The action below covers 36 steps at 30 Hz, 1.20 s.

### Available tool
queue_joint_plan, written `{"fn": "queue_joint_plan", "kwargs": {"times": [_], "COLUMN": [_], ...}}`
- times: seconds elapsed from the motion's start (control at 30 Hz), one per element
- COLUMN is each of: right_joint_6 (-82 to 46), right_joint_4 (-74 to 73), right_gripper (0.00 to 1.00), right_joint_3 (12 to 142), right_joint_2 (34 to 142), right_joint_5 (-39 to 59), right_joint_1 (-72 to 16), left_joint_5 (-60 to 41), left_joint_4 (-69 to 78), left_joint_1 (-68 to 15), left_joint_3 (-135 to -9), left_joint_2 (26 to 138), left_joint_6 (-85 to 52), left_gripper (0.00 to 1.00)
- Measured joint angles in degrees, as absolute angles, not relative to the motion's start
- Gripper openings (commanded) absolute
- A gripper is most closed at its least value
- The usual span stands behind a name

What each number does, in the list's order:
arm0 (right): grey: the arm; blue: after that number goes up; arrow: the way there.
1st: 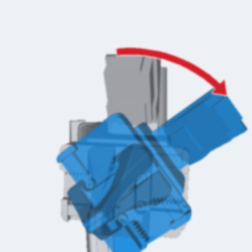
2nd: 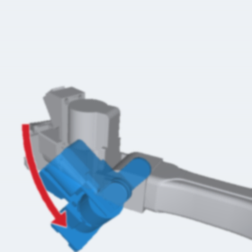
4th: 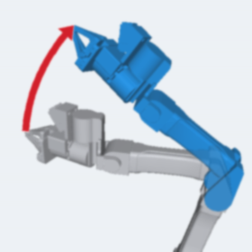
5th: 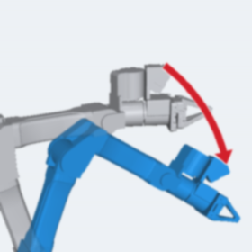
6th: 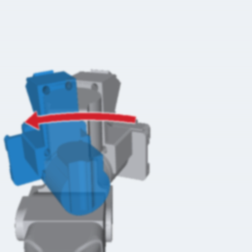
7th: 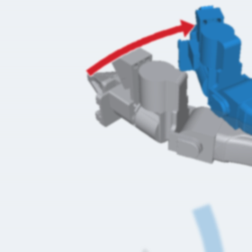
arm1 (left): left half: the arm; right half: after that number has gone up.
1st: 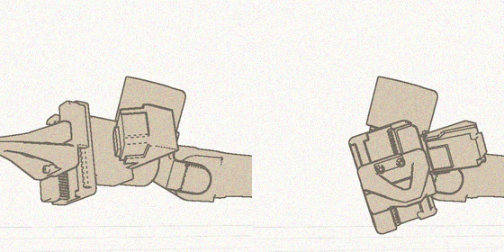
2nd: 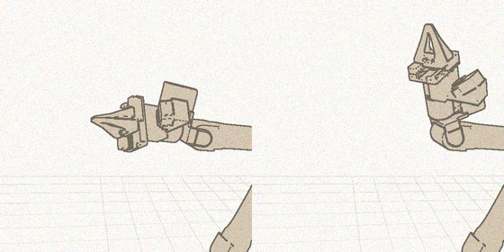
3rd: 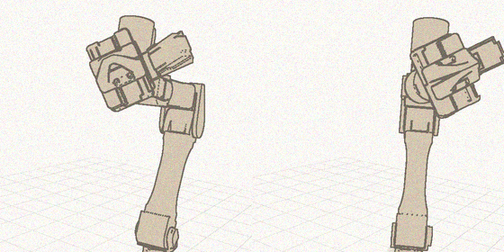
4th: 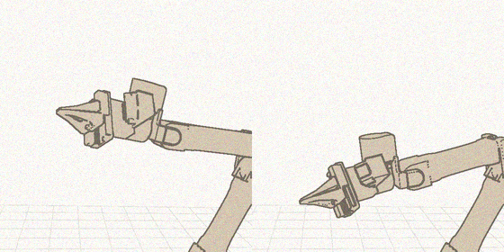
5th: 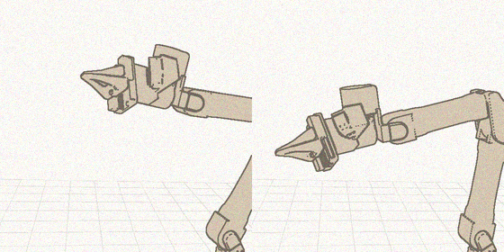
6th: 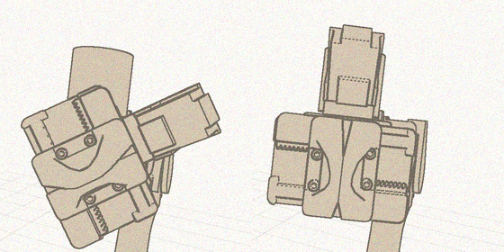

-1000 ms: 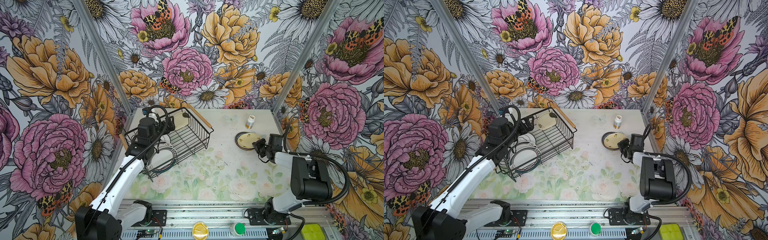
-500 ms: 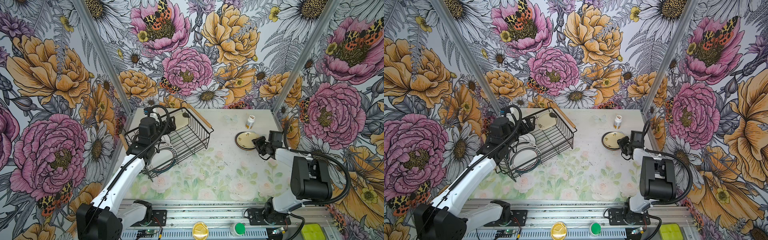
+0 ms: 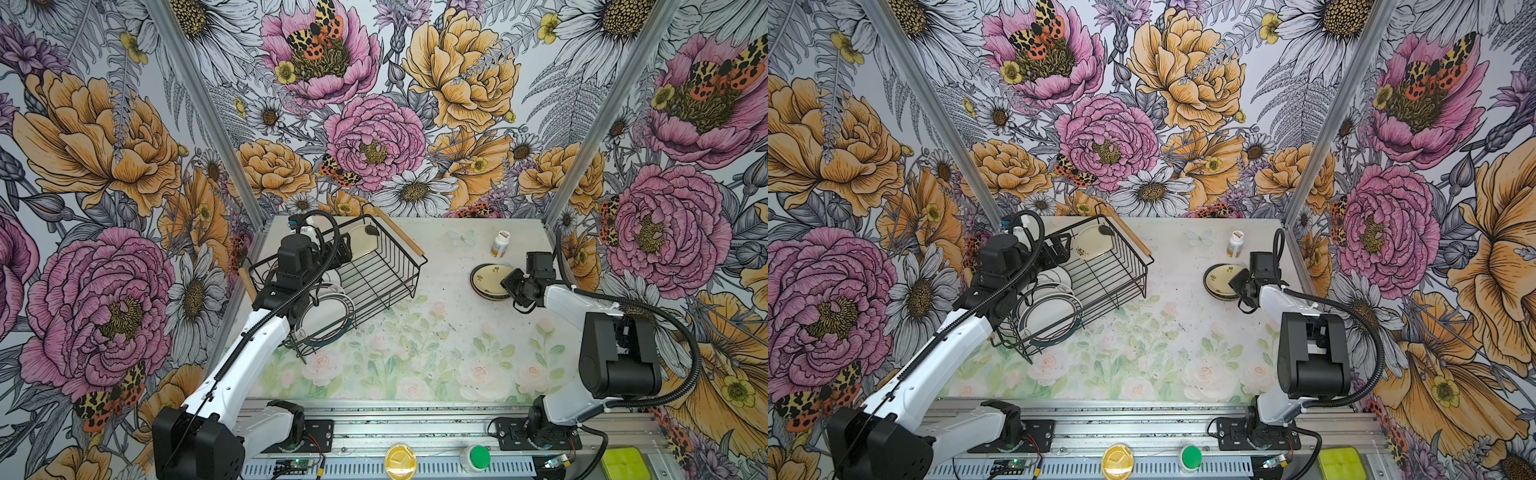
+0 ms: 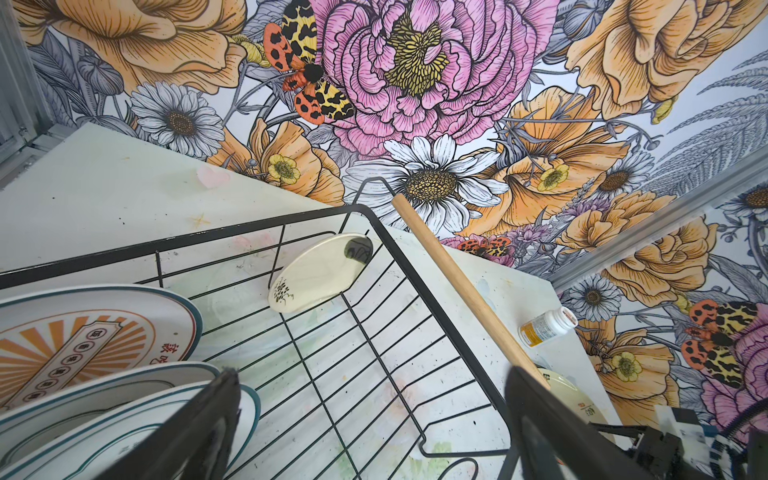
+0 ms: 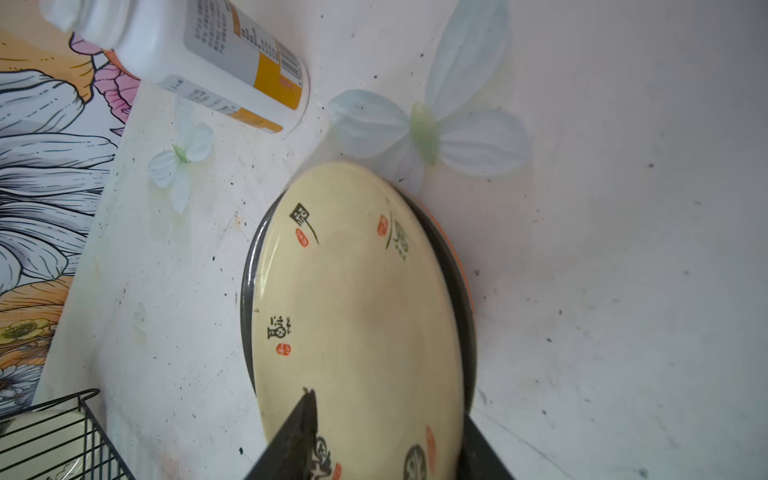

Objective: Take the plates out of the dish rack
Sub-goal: 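Open the right gripper above the stack while the left reaches into the rack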

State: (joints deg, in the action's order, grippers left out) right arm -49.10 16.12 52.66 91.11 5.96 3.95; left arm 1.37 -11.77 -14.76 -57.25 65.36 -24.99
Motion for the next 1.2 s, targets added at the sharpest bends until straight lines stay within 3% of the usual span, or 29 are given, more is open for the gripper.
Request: {"fn": "queue_joint_plan", "kwargs": {"times": [1.2], "right_joint_6": [-42.9], "right_joint_4": [25.5], "right_gripper": [0.64], "right_joint_3": [58.5], "right_joint_2": [95.9], "right_joint_5": [-1.7], "right_joint_1": [0.6], "left_joint_5": [-0.5], "left_joint_4": [-13.7], "left_joint_1": [-14.4], "left_joint_3": [-58.4], "left_joint_2": [69.6], "left_joint_6": [-21.7], "left_gripper": [0.99]}}
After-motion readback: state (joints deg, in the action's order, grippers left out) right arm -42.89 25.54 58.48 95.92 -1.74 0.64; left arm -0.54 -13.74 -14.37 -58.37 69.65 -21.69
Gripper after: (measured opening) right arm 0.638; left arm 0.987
